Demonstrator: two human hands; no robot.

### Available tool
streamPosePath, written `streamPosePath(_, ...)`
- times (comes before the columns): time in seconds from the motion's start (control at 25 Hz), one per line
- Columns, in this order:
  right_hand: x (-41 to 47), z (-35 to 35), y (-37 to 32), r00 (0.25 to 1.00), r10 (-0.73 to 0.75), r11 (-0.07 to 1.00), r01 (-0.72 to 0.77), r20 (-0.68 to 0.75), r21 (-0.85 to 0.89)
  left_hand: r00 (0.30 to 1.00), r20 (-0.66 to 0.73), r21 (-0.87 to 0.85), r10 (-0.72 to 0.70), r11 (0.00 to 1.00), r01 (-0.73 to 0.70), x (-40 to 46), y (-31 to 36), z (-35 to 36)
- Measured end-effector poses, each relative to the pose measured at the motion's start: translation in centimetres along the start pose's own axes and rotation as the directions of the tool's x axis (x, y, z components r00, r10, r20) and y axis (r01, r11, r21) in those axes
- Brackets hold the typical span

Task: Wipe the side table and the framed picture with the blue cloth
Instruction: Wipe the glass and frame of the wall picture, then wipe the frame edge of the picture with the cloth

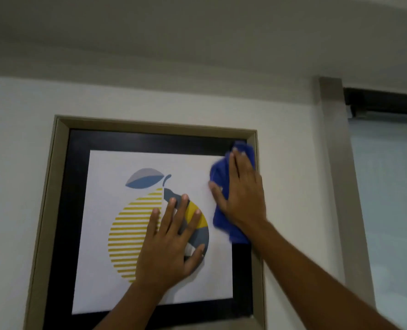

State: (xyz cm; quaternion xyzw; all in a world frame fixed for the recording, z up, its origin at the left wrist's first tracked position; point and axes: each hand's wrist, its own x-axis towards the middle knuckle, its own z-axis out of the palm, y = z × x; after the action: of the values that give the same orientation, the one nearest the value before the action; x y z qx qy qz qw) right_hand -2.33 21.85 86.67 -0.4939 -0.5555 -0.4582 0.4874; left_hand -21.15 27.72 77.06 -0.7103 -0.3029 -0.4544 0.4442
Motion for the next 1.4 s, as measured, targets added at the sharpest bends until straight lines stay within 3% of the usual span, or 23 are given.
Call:
streamPosePath(0.08, 2.9, 0.1, 0.0, 0.999, 0.017, 1.0, -0.016, -0.051, 0.01, 1.0, -0.02, -0.008, 0.0, 1.0, 0.0, -0.1, 0.0, 0.0)
streamPosePath(0.2, -0.3, 1.5, 0.0, 0.995, 0.073, 0.997, -0.071, -0.067, 0.027, 1.0, -0.009, 0.011, -0.002, 1.0, 0.002, -0.1, 0.1, 0.3)
streamPosePath(0.36, -11.9, 2.2, -0.5, 0.994, 0.092, 0.993, -0.097, 0.059, 0.071, 0.999, 0.031, 0.015, 0.007, 1.0, -0.008, 0.0, 0.0, 0.5)
streamPosePath(0.48, -18.6, 1.7, -0.5, 0.982, 0.048, 0.999, -0.047, 0.182, -0.012, 0.997, 0.072, -0.01, -0.009, 1.0, 0.01, -0.1, 0.2, 0.1)
streamPosePath(0.64, -18.5, -1.0, -0.5, 0.961, -0.023, 0.993, 0.054, 0.275, -0.105, 0.988, 0.156, -0.026, -0.021, 0.999, 0.026, -1.0, 0.8, -1.2)
streamPosePath(0.76, -19.7, -2.9, 0.0, 0.949, -0.009, 0.996, 0.035, 0.314, -0.078, 0.974, 0.22, -0.091, -0.048, 0.993, 0.069, -3.0, 3.1, -1.2)
streamPosePath(0.92, -25.0, -5.9, 3.1, 0.942, 0.049, 0.998, -0.033, 0.331, -0.052, 0.951, 0.264, -0.253, 0.16, 0.963, -0.091, -7.5, 10.4, 0.4)
streamPosePath(1.04, -31.3, -9.4, 7.0, 0.911, 0.071, 0.995, -0.039, 0.405, -0.088, 0.899, 0.315, -0.344, 0.306, 0.919, -0.192, -11.9, 17.7, 1.8)
streamPosePath(1.16, -41.0, -14.3, 11.6, 0.85, 0.133, 0.985, -0.059, 0.509, -0.159, 0.818, 0.387, -0.497, 0.426, 0.844, -0.204, -18.0, 26.7, 2.9)
streamPosePath(1.4, -67.1, -24.6, 15.4, 0.58, 0.375, 0.926, -0.201, 0.723, -0.318, 0.525, 0.501, -0.795, 0.687, 0.606, -0.034, -37.8, 46.7, 3.2)
